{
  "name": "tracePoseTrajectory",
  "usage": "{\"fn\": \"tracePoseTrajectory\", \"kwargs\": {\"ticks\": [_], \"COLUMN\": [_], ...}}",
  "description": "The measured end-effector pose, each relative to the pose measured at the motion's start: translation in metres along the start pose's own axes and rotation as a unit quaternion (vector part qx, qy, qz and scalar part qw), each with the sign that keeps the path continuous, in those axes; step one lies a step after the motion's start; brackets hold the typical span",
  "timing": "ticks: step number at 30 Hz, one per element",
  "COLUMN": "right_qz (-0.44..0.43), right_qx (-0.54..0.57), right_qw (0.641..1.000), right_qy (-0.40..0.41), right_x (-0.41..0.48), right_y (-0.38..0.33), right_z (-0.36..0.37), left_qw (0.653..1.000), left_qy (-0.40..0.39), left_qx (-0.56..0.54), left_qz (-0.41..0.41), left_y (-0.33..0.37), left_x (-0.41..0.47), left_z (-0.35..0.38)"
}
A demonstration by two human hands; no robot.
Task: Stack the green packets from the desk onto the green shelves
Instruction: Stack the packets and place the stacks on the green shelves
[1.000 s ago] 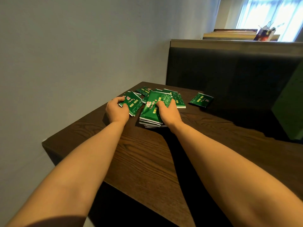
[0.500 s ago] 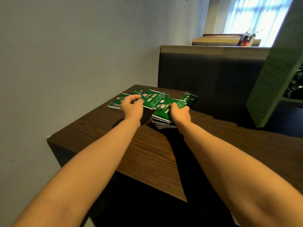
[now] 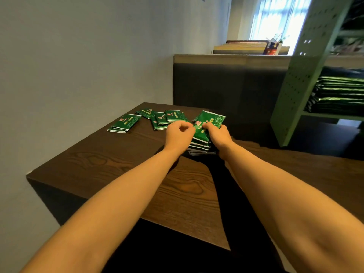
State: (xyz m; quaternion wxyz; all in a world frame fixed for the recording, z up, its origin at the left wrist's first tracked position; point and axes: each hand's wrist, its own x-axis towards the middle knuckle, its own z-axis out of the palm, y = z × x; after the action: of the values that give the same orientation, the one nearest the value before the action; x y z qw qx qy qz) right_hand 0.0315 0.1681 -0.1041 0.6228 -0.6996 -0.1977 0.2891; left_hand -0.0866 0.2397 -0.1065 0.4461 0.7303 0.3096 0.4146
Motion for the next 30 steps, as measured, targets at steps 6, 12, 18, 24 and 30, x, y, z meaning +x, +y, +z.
{"fn": "tracePoseTrajectory", "kwargs": {"ticks": [6,12,18,24,30], "right_qz": [-0.019,-0.003,-0.011,-0.018,-0.030], "right_qx": [-0.024,-0.062,-0.102,-0.125,-0.130], "right_qw": [0.995,0.991,0.987,0.988,0.987], "right_qy": [0.091,0.120,0.125,0.093,0.088], "right_x": [0.031,0.069,0.088,0.086,0.082], "right_y": [-0.003,-0.005,0.004,0.004,0.006], "right_z": [-0.032,-0.057,-0.063,-0.066,-0.066], "left_qw": [0.994,0.950,0.899,0.894,0.930], "left_qy": [-0.019,-0.103,-0.173,-0.152,-0.085], "left_qx": [0.104,0.293,0.402,0.421,0.357], "left_qz": [0.022,0.023,0.013,0.031,0.026], "left_y": [-0.010,-0.036,-0.051,-0.050,-0.043], "left_x": [0.037,0.085,0.098,0.094,0.086], "left_z": [0.038,0.078,0.098,0.096,0.092]}}
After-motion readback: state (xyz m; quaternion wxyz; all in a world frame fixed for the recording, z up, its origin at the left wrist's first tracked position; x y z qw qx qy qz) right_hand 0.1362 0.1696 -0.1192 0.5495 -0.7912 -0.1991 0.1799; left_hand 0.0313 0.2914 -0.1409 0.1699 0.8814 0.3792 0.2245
